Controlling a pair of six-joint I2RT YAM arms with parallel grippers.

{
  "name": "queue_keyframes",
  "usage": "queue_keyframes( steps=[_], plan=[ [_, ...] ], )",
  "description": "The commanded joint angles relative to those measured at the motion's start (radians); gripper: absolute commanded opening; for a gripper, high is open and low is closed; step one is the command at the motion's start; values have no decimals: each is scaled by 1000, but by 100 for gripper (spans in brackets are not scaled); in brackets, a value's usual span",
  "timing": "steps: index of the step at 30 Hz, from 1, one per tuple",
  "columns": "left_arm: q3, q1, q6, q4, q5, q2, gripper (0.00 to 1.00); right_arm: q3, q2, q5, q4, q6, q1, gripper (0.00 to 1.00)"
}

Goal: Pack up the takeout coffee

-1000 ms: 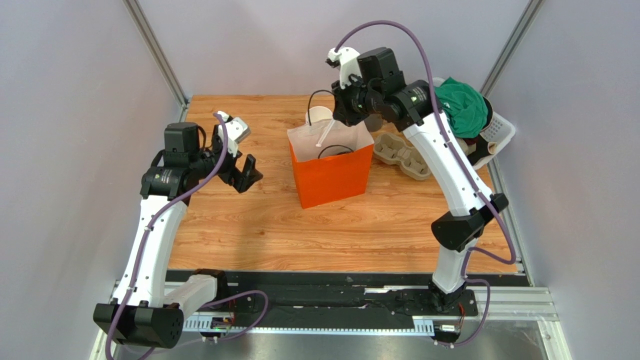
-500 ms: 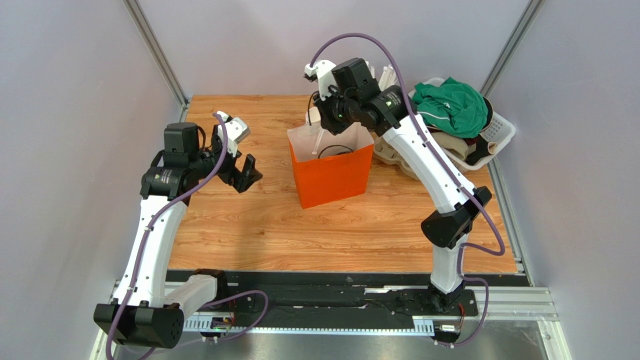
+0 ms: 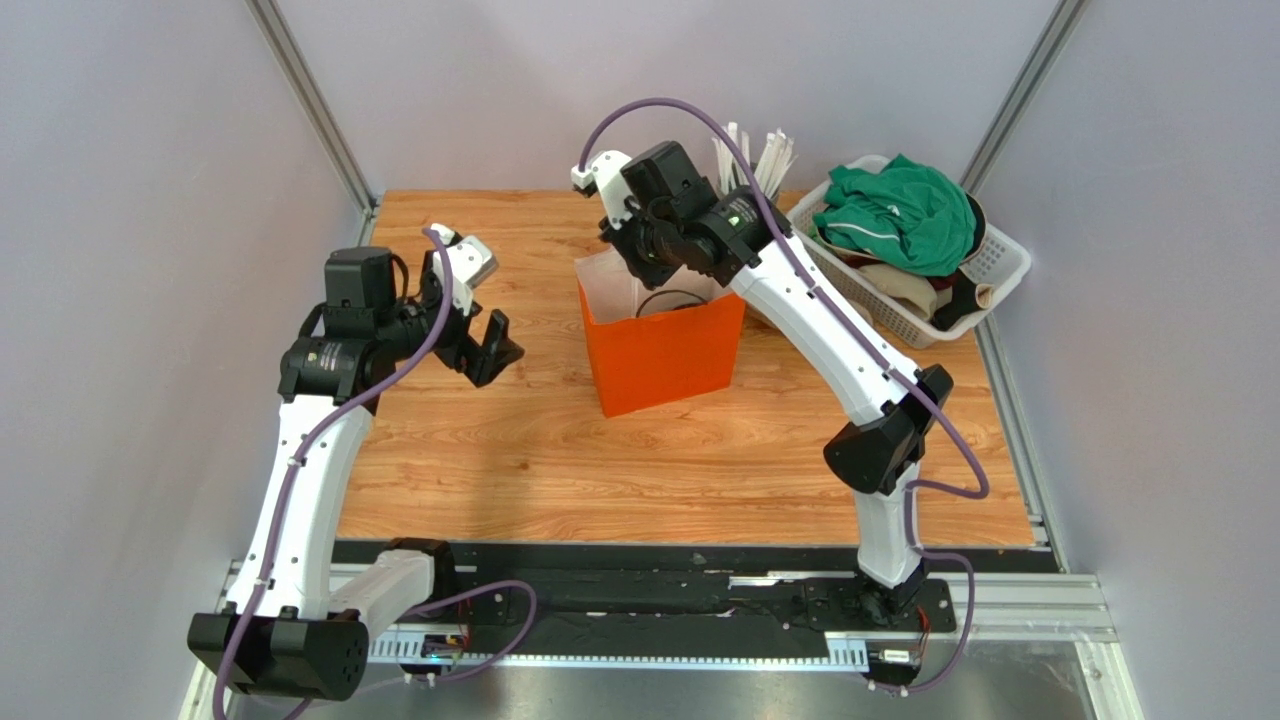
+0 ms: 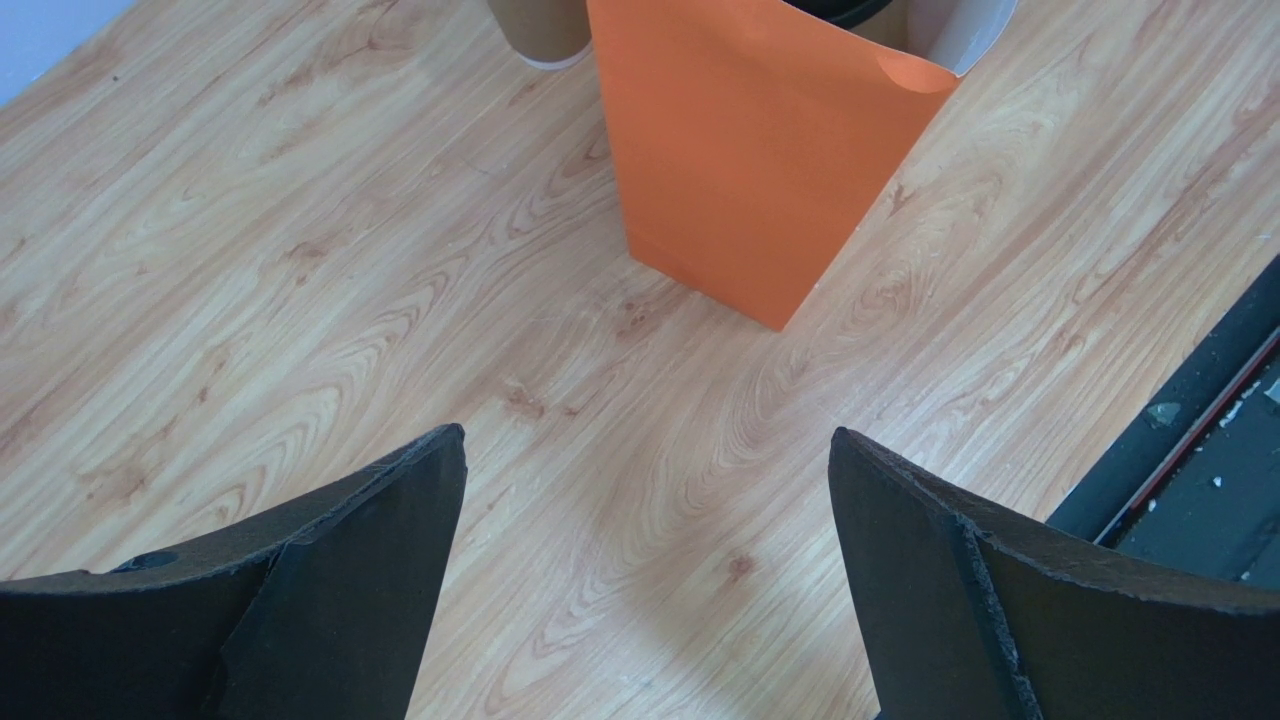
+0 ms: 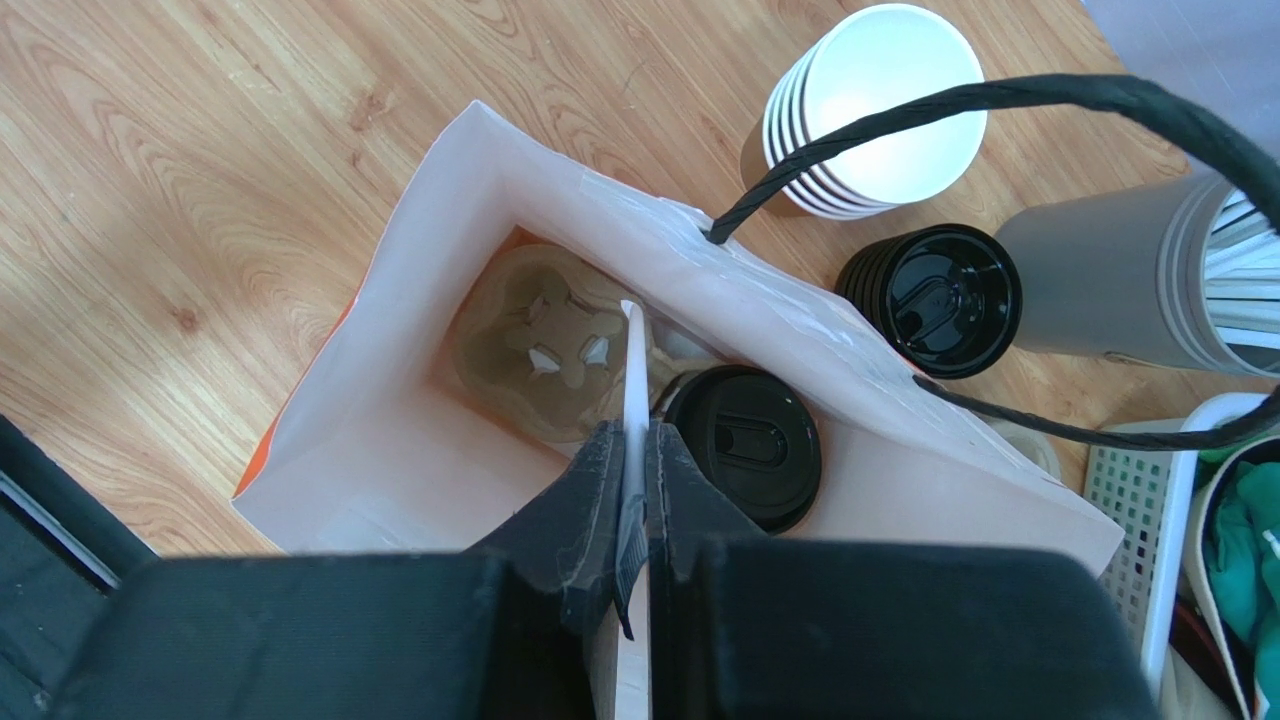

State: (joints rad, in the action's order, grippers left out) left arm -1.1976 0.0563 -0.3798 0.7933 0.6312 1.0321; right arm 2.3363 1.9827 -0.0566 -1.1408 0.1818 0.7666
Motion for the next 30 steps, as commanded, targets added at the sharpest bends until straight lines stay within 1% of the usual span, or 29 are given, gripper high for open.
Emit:
queue_keyframes(
  steps=[1,14,23,30],
  plan=[
    [4,-10,12,-26,33,-20,99,-6,8,-37,1,39,17,2],
    [9,-18,15,-28,39,-24,99,-6,42,-106,0,93,63,2],
    [10,-21,16,-29,44,-26,99,-45,50,-129,16,105,74,2],
    [10,-24,16,-31,45,-26,99,-60,53,-138,33,114,82,6]
  ],
)
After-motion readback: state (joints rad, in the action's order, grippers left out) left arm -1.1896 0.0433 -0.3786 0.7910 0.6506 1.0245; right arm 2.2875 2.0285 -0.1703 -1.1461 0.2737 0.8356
